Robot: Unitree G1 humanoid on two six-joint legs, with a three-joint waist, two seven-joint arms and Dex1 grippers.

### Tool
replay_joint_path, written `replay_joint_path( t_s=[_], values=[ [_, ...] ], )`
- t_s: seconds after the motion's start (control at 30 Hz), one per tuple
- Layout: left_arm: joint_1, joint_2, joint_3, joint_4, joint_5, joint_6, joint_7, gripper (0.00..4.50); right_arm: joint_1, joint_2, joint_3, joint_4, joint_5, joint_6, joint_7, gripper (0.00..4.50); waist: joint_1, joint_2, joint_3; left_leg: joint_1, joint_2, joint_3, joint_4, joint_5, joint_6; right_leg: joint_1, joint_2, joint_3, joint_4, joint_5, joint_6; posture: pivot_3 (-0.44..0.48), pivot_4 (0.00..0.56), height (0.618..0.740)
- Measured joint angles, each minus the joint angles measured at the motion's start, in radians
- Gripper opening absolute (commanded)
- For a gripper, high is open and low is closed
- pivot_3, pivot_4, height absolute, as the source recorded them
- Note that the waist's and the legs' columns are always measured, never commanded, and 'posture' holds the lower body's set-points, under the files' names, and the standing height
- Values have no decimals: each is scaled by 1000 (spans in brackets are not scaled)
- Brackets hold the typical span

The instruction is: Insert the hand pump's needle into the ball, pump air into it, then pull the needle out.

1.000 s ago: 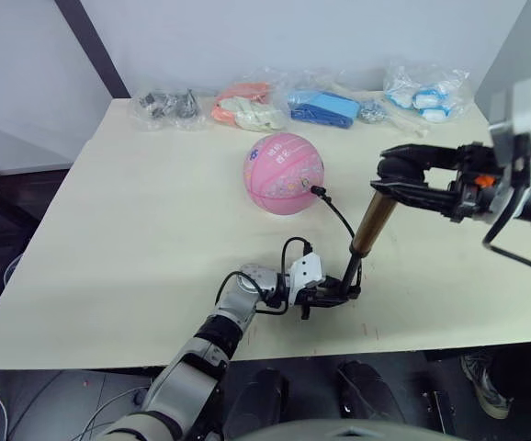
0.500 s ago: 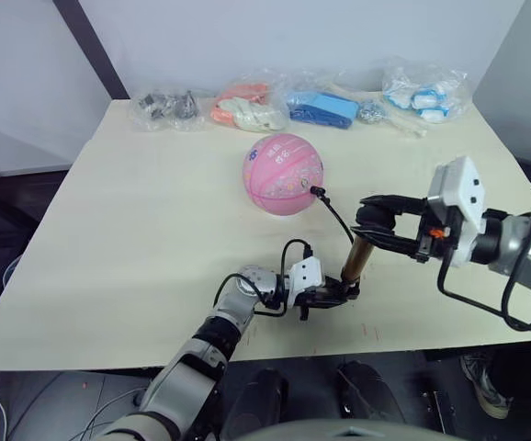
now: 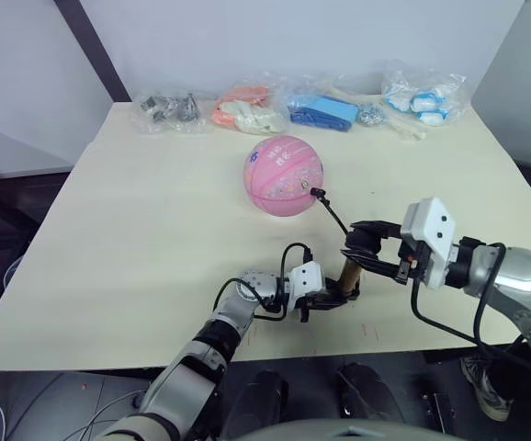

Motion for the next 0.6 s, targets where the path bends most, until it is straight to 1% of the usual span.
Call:
replay_joint_path(
  t_s=[0.1, 0.33, 0.5, 0.6],
  values=[
    [3, 0, -2, 3, 0, -9, 6, 1116, 30, 19, 20, 13, -39, -25, 1, 1811, 0, -1, -1, 0, 0, 0, 0, 0, 0, 0, 0, 0, 0, 0, 0, 0, 150, 740],
    [7, 1, -4, 4, 1, -12, 15, 1116, 53, 48, 39, 37, -93, -77, 14, 1811, 0, -2, -2, 3, 0, 0, -1, 0, 0, 3, 1, 0, -1, 0, 0, 0, 150, 740],
    [9, 1, -8, 4, 1, -14, 17, 1116, 41, 50, 17, 40, -86, -72, 27, 1811, 0, -2, -2, 3, 0, 0, -1, 0, 0, 3, 1, 0, -1, 0, 0, 0, 150, 740],
    [10, 1, -11, 2, 0, -14, 18, 1116, 11, 40, -4, 45, -49, -21, 39, 1811, 0, -2, -2, 3, 0, 0, -1, 0, 0, 3, 0, 0, -1, 0, 0, 0, 150, 740]
  ],
)
